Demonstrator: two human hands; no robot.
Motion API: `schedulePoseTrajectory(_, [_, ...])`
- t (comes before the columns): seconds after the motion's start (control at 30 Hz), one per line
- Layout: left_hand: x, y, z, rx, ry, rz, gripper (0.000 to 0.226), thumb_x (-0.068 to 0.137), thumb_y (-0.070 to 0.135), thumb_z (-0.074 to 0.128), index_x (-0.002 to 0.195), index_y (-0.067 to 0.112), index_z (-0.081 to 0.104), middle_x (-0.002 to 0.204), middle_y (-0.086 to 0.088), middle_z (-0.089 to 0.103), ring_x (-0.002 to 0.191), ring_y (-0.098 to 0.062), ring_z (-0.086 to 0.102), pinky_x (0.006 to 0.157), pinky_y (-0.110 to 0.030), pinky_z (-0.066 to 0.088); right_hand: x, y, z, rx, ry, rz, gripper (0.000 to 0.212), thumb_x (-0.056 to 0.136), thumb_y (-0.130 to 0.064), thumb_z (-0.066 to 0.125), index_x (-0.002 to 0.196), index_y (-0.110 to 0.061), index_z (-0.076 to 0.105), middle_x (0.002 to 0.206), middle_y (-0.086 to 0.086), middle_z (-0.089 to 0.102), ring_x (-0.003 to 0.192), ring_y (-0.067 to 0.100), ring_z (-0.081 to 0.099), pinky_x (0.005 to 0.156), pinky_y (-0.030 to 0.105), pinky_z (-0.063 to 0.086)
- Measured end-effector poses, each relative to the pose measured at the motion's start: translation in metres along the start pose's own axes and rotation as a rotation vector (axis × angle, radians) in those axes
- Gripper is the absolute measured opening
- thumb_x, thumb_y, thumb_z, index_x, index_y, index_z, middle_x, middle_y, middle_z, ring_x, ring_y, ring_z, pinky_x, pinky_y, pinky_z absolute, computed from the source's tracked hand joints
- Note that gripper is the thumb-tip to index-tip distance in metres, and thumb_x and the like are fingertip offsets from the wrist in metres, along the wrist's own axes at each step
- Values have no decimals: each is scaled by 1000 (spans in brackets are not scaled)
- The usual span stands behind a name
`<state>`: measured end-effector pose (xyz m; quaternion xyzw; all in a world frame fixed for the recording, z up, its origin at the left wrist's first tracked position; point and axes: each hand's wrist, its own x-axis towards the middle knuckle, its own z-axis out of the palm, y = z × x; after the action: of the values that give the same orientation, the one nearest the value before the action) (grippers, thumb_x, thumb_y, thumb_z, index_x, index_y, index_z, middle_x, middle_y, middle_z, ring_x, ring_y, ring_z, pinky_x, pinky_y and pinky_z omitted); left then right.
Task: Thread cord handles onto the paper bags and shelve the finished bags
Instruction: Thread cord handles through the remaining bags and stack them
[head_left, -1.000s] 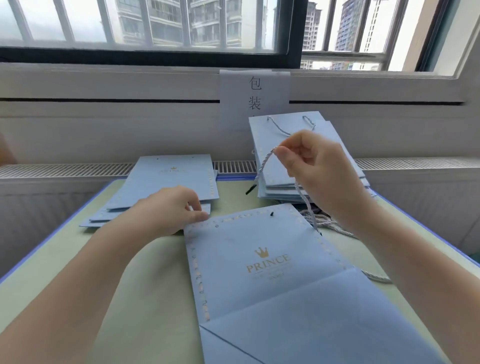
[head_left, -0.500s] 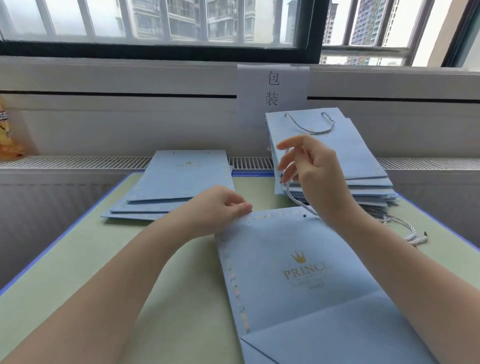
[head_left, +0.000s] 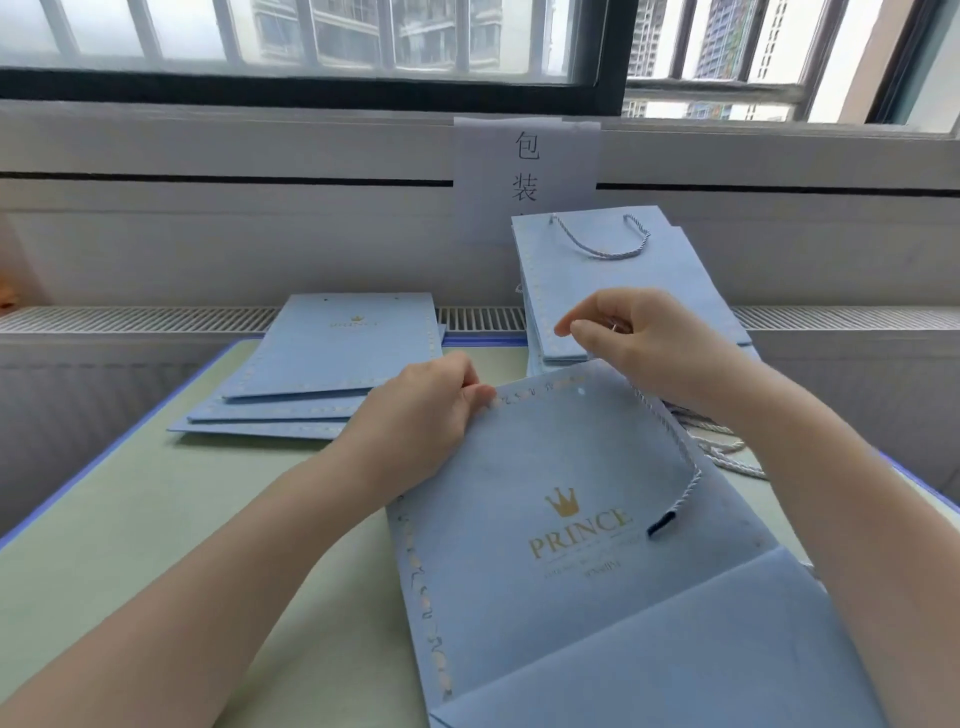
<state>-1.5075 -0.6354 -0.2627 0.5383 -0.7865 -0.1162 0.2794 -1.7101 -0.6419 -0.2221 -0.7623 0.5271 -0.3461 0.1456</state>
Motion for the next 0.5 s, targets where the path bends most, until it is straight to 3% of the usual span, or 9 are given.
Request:
schedulePoseTrajectory(0.1, [0,4,-1,-9,-6,-10,29,101,31,38,72,25,38,65,9,42,58,-6,39,54,-27,29,-1,2,-3,-68,-69,-13,11,93,-26,55,97,-26,65,75,-11,56,53,-4,44,54,11,34])
schedulePoseTrajectory(0.23, [0,0,-8,-133,-32,14,28,98,23,48,71,25,51,63,9,49,54,0,44,54,-16,32,-4,-6,11,-23,-30,-112,19,96,-16,49,98,-24,65,74,-13,58,57,-3,48,55,8,36])
schedulePoseTrajectory(0.33, [-2,-10,-25,-308,-221,-85,17,96,18,53,89,22,69,84,1,68,72,-6,60,70,-23,45,-6,-10,28,-9,11,-185,28,98,-6,39,108,-17,62,74,-12,63,60,2,50,60,15,41])
schedulePoseTrajectory(0.4, [-4,-16,-36,-531,-318,-171,21,94,14,56,107,25,67,98,-7,72,81,-16,65,69,-26,52,-6,-9,35,9,24,-197,32,97,-1,36,112,-15,60,73,-12,64,58,7,52,65,24,46])
schedulePoseTrajectory(0.5, [-4,-21,-43,-819,-349,-154,33,90,6,55,119,20,61,107,-16,70,84,-24,68,67,-28,57,-6,-14,33,220,86,-183,41,94,9,34,104,-18,63,76,-4,66,57,8,58,67,25,48])
